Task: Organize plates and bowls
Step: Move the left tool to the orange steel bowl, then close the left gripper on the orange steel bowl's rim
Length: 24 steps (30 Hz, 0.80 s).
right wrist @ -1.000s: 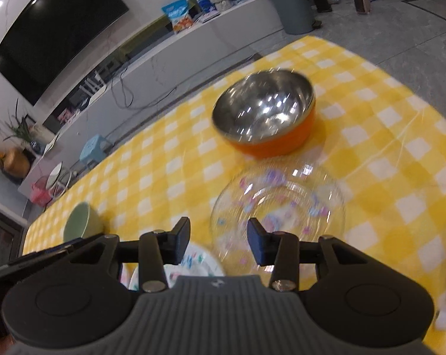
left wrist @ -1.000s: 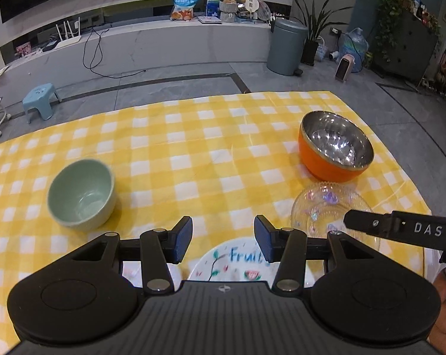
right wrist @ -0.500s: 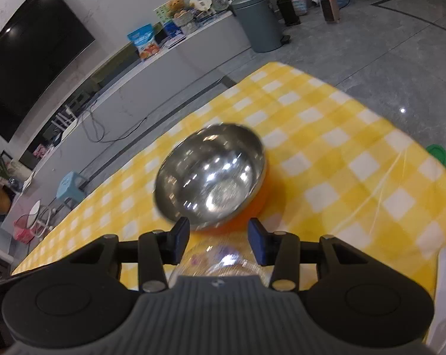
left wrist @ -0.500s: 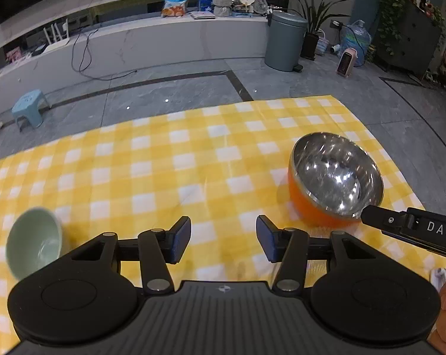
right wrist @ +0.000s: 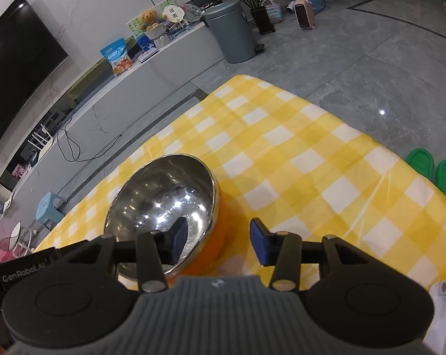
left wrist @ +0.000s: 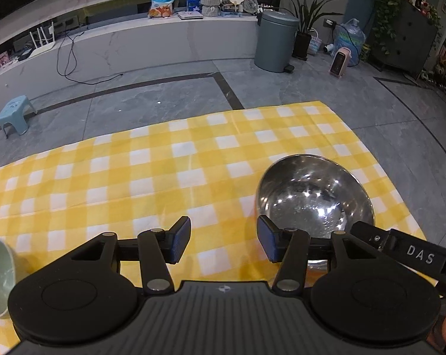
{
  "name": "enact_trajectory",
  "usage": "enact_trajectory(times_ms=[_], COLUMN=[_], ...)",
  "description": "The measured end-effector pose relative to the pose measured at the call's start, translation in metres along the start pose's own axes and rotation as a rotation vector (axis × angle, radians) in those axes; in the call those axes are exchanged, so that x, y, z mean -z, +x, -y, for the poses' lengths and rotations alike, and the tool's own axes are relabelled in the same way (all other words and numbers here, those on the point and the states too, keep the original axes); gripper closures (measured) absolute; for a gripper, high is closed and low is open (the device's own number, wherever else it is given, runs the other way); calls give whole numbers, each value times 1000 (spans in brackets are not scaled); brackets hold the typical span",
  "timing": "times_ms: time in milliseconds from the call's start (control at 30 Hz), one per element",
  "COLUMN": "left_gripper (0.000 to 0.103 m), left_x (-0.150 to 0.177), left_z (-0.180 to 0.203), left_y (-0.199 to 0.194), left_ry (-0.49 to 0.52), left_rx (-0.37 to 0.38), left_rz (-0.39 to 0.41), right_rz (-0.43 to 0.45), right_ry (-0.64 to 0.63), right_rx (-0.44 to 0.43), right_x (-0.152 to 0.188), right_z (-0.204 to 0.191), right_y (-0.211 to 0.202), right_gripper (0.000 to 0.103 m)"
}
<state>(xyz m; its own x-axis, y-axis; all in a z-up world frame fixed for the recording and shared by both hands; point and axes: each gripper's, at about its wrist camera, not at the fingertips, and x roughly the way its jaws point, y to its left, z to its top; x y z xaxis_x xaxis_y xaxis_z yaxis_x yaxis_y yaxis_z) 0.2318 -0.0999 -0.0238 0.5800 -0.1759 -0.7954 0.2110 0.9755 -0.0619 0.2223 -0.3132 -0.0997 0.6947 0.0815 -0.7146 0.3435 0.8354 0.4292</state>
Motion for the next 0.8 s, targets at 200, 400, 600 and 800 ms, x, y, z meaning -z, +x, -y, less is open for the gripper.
enact_trajectory(times_ms=[200,400,600,800], left_gripper=[40,40,40,40], left_x=[-4,-5,-1,1], left_z=[10,16,17,20], left_y=[11,24,40,46], left_ry=[-3,1,-20,-20], left_rx=[-1,6,-8,-16], left_rz=[-14,-47,-78,-81], right_rz=[-18,-48,-62,-74], right_ry=[9,26,48,43], right_rx=[-9,-19,-52,-39], right_x=[-2,3,4,3], right_z=[0,5,10,10], right_y=[9,25,32,43], right_gripper=[57,55,53,53])
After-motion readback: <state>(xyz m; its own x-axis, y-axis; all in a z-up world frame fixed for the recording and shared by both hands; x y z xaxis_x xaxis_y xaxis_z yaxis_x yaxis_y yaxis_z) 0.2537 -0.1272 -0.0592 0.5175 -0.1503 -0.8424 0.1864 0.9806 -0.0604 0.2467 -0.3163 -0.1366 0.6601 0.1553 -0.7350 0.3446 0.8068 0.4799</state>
